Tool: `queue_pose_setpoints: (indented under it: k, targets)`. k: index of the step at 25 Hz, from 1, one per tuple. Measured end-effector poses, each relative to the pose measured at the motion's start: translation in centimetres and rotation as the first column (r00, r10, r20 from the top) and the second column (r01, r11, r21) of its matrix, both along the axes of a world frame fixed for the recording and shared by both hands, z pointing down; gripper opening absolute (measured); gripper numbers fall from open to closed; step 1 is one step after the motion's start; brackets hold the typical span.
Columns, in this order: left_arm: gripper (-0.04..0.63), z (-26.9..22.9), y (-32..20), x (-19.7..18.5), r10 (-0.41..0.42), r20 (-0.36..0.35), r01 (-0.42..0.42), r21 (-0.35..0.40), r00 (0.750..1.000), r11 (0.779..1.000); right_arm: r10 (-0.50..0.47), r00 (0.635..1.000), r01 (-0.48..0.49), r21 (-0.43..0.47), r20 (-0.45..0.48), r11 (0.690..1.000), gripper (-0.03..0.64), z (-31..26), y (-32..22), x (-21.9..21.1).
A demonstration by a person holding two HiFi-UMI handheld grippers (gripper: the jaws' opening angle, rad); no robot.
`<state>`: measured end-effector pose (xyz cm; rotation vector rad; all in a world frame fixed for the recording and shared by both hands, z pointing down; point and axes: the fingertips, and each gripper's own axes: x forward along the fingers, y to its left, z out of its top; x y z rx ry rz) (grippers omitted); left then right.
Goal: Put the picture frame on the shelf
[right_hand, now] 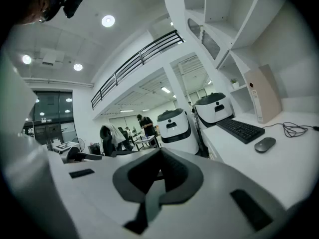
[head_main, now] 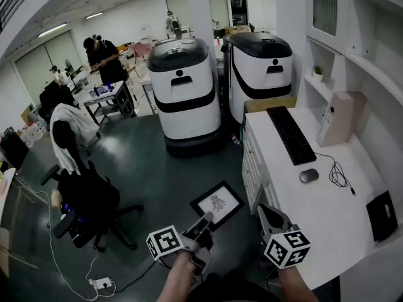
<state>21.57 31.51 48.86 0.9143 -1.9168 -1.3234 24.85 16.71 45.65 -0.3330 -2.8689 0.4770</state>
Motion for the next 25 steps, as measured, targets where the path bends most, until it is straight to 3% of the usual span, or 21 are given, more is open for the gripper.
queue_pose_setpoints:
  k: [14,25]
  targets:
    - [0.066,-0.2,-1.2,-0.8,-0.016,0.015,0.016,-0.004,1.0,1.0,-0.017,1.0,0.018,-0.021,0.024,1.0,0.002,0.1,-1.3,-0.5]
    - [0.066,0.5,-2.1,-6.9,-0.012,0.004,0.012,-0.009,1.0,1.0,-0.004,1.0,0.005,-0.044,0.022,0.999,0.002,0.6,-2.4,-5.7]
